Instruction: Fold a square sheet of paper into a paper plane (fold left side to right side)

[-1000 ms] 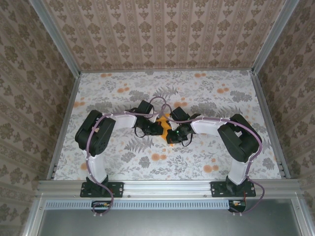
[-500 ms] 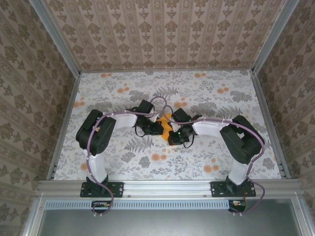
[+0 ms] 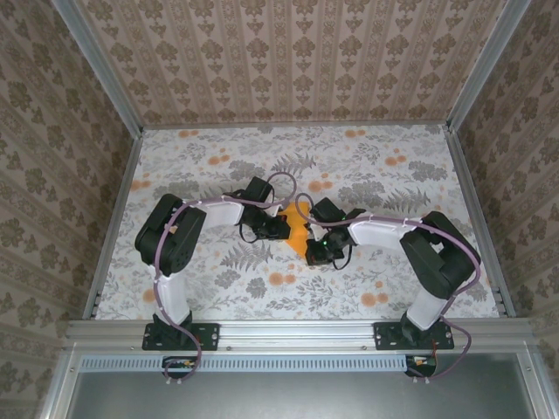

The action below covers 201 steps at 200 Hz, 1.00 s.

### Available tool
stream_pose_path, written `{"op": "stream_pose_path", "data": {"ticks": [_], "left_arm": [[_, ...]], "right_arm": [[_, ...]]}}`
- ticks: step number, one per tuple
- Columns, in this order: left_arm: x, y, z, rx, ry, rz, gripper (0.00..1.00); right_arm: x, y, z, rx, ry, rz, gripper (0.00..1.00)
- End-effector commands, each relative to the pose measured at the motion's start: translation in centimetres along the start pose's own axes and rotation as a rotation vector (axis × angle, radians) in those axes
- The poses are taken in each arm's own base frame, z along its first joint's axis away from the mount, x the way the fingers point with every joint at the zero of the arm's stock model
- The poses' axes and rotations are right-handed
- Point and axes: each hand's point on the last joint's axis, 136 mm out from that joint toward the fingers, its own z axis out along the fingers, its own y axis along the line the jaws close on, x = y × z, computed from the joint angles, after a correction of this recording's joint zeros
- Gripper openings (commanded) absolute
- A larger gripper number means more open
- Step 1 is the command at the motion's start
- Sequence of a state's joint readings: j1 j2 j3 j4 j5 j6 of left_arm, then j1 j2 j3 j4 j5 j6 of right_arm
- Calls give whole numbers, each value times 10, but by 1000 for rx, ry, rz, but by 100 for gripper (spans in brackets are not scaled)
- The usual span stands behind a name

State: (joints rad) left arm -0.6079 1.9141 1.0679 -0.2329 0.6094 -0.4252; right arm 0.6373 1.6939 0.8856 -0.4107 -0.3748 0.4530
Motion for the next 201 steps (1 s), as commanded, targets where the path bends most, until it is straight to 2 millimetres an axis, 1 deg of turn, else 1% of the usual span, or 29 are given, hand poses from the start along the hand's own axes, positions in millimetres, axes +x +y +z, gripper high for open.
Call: {"op": "stream_pose_path", "data": {"ticks": [1, 8, 22, 33, 47, 53, 61, 69, 76, 92, 102, 110, 118, 131, 153, 168, 173, 185, 201], "left_arm": [[-16, -2, -11, -21, -47, 27, 7], [-21, -11, -17, 3, -64, 38, 10], [-33, -28, -33, 48, -108, 56, 13], [-40, -38, -46, 70, -141, 68, 16], [-45, -43, -63, 77, -179, 70, 24], [-45, -42, -68, 75, -192, 61, 25], [-44, -39, -76, 70, -213, 49, 27], [-41, -32, -81, 54, -223, 16, 30], [-38, -25, -86, 39, -231, -16, 33], [-26, -6, -88, 23, -237, -106, 37], [-21, -2, -87, 35, -248, -141, 38], [-17, 3, -85, 38, -253, -166, 40], [-14, 5, -83, 39, -251, -183, 42], [-10, 9, -78, 42, -243, -208, 45], [-8, 14, -72, 48, -236, -246, 47], [-9, 15, -69, 51, -231, -260, 48], [-10, 15, -68, 56, -231, -261, 48], [-10, 14, -64, 65, -218, -266, 49], [-11, 13, -59, 66, -207, -266, 50]], "right_arm": [[14, -9, -15, 29, 8, 34, 0], [8, -7, -22, 10, -29, 21, 0], [-3, -8, -34, -11, -102, 16, 0], [-10, -9, -42, -22, -149, 10, 10], [-20, -11, -48, -32, -203, -11, 18], [-25, -10, -50, -37, -224, -23, 22], [-33, -8, -53, -42, -257, -37, 23], [-40, -6, -56, -47, -290, -52, 27], [-46, -4, -58, -52, -318, -64, 32], [-61, 7, -63, -94, -385, -109, 42], [-70, 14, -62, -122, -410, -147, 48], [-76, 18, -60, -133, -416, -168, 51], [-81, 20, -55, -138, -408, -182, 52], [-91, 22, -48, -141, -394, -195, 52], [-104, 21, -36, -128, -378, -197, 52], [-110, 17, -31, -107, -373, -192, 48], [-111, 15, -29, -100, -373, -190, 45], [-113, 15, -28, -101, -374, -190, 35], [-112, 15, -27, -104, -374, -190, 16]]}}
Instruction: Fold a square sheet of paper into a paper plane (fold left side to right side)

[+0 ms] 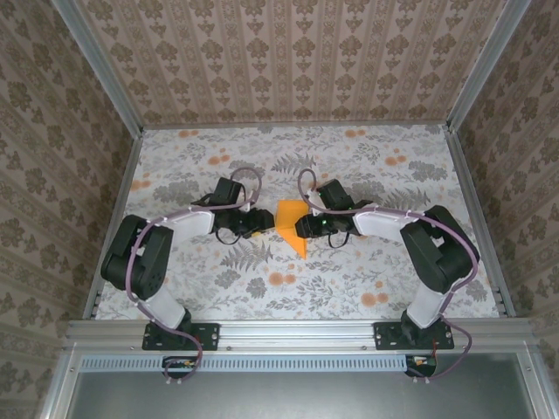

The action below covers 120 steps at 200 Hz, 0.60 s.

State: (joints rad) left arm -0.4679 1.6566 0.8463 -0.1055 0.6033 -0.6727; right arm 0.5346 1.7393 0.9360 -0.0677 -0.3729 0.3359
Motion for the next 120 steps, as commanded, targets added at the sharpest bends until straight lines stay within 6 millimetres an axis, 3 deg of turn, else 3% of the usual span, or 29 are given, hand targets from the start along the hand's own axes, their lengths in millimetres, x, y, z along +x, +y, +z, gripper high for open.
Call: {"op": "stream_pose_path", "data": {"ticks": [1, 15, 39, 83, 99, 120], "left_arm": [[-3, -8, 8, 27, 11, -14, 50], [-3, -8, 11, 26, 17, -18, 51], [-5, -12, 17, 37, 17, -21, 51], [-9, -24, 29, 56, 34, 0, 50], [-11, -27, 32, 59, 37, 6, 46], [-14, -31, 34, 65, 36, 14, 29]], "right_arm": [[-11, 4, 1, -12, -25, -34, 15], [-9, 1, -3, 9, -23, -35, 0], [-5, -8, -12, 46, -34, -27, 0], [0, -6, -11, 29, -18, -19, 1], [1, -8, -11, 38, -13, -18, 1], [0, -8, -12, 43, -14, -18, 6]]}}
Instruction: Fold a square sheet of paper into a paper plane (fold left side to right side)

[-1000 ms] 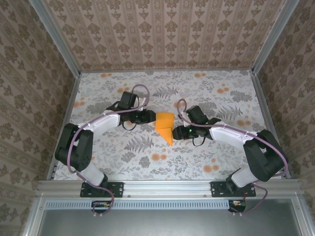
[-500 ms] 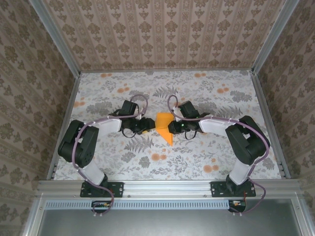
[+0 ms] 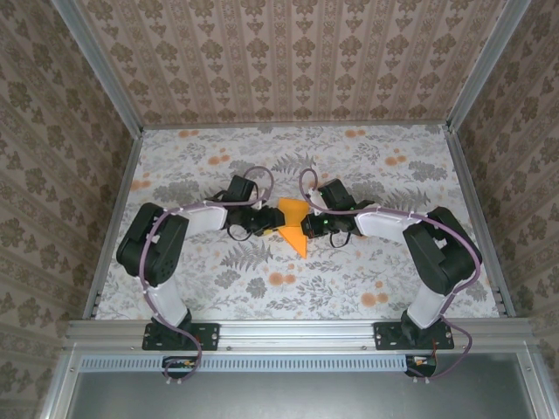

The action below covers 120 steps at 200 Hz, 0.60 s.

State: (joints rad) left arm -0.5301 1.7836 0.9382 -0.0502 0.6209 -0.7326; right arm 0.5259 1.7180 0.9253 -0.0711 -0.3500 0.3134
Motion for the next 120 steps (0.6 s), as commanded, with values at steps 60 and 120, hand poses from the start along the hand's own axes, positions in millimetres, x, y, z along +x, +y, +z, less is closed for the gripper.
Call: {"op": "stream_pose_path", "data": {"ticks": [60, 120], "left_arm": [[-8, -29, -6, 51, -17, 36, 20], [-13, -42, -9, 64, -24, 22, 20]], "right_arm": [[5, -3, -54, 183, -75, -96, 38], [27, 36, -28, 199, -95, -189, 40]]}}
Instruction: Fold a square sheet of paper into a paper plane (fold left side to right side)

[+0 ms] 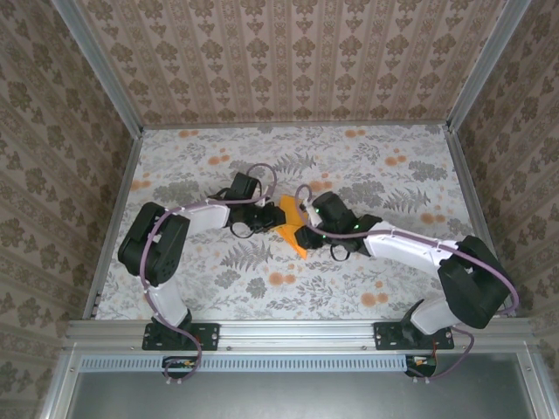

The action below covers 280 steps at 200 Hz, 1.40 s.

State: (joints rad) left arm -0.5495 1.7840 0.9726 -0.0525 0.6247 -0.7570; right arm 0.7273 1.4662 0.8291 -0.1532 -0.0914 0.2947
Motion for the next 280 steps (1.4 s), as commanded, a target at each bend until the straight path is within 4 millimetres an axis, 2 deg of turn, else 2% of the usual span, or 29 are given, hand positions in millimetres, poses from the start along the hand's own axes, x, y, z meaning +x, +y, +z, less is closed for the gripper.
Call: {"op": "stream_pose_path", "data": {"ticks": [1, 33, 58, 138, 174, 213, 255, 280], "left_arm": [[-10, -27, -9, 42, -20, 15, 20], [-10, -30, -9, 45, -19, 17, 19], [-10, -32, -8, 44, -15, 17, 19], [-11, -33, -10, 32, -14, 19, 20], [-12, -34, -11, 29, -17, 23, 21], [-16, -31, -24, 13, -42, 27, 35], [-17, -22, -46, -1, -84, 14, 49], [-16, -13, -57, -17, -111, -7, 52]], "right_arm": [[6, -6, 14, 83, -12, -1, 40], [9, 0, 34, 112, 11, -46, 40], [9, -2, 43, 138, 21, -58, 40], [13, -13, 57, 212, 52, -80, 40], [15, -13, 60, 209, 66, -78, 32], [20, -10, 60, 190, 82, -80, 14], [28, -10, 60, 169, 102, -59, 7], [29, -8, 60, 120, 107, -20, 5]]}}
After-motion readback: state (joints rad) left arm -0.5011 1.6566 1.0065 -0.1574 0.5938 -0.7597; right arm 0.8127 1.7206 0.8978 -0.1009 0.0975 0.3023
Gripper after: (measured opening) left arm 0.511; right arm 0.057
